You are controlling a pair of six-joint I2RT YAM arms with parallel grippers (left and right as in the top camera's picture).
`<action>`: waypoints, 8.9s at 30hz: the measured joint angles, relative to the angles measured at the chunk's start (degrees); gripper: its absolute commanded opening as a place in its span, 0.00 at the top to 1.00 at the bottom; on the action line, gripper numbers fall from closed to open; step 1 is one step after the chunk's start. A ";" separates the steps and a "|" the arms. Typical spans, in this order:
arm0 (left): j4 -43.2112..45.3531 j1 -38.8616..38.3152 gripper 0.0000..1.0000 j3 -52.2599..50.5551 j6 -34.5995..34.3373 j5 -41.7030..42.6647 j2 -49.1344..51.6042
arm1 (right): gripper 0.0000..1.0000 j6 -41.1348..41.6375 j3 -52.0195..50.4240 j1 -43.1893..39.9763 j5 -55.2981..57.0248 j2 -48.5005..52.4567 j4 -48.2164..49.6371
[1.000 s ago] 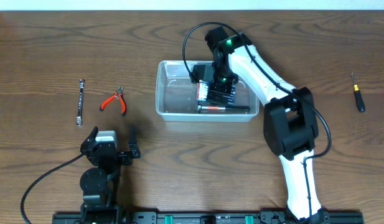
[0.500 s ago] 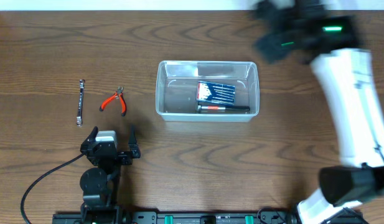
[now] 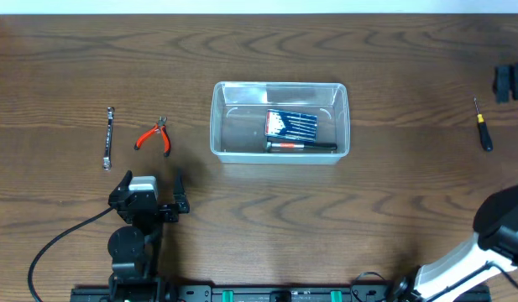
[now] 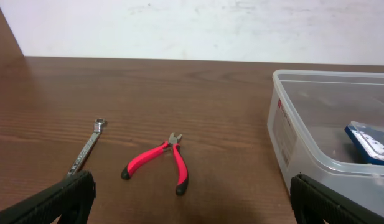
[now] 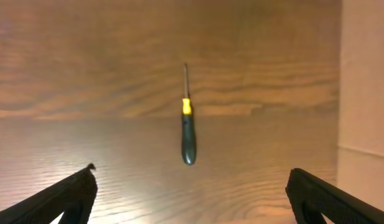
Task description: Pack container
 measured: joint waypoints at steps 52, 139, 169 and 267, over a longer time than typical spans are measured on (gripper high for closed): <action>0.00 0.00 0.02 0.00 0.00 0.00 0.00 | 0.09 2.71 -0.02 -3.26 1.20 26.97 3.50; 0.04 0.00 0.02 0.00 0.00 0.00 0.00 | 0.99 -29.99 17.03 51.04 -11.63 12.66 -11.37; 0.04 0.00 0.02 0.00 -0.02 0.00 0.00 | 0.68 -32.46 16.50 46.14 -12.04 29.42 -13.14; -49.51 0.04 0.02 84.63 -5.73 -1.07 114.22 | 0.01 13.53 16.61 14.27 -11.63 11.32 -14.82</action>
